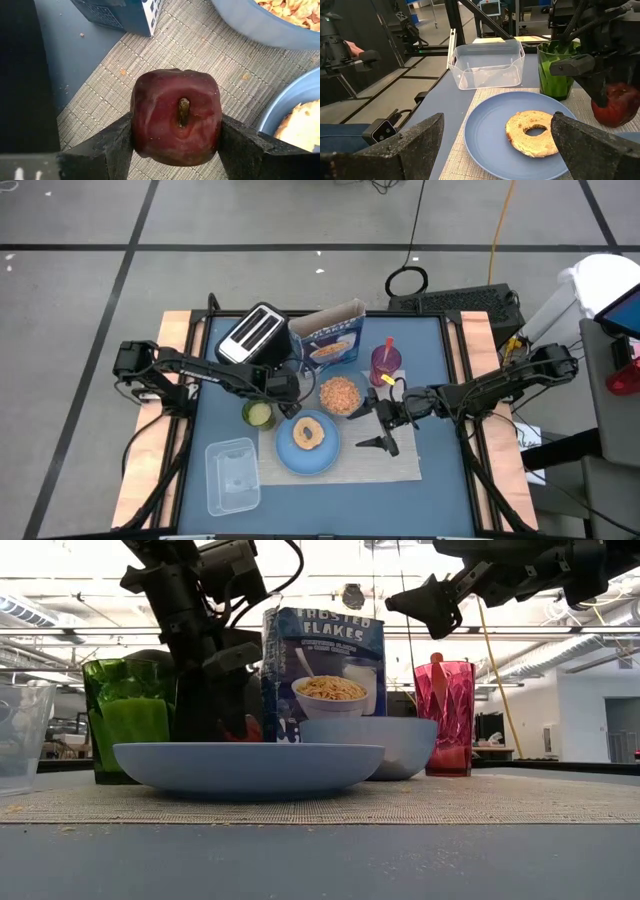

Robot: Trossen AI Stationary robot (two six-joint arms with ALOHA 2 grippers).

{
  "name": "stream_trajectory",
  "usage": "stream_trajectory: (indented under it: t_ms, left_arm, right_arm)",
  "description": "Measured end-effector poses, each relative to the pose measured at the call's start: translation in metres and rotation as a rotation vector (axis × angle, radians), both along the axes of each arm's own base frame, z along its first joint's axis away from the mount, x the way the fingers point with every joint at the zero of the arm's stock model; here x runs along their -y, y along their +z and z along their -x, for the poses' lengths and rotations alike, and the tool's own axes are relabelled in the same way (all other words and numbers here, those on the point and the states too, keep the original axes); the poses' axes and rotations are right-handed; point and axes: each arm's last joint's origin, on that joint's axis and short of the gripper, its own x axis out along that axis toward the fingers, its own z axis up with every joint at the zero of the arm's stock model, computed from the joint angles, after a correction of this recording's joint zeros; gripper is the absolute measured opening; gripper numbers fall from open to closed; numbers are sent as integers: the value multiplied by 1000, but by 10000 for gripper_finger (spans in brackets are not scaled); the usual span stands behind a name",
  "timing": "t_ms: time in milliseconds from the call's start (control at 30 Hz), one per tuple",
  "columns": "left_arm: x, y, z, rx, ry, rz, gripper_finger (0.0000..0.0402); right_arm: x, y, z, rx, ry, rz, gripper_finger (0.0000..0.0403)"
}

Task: Arrange a breakfast setting
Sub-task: Put the apple on the top left of the gray placemat

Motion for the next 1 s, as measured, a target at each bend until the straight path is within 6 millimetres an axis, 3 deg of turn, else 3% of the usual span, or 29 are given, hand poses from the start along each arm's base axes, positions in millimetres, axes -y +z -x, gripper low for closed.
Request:
stream_trajectory:
  t_ms: [1000]
  left_arm:
    - [0, 1, -4, 41, 0, -1, 244]
  right_arm:
    - [0, 0, 0, 0, 0, 0, 352]
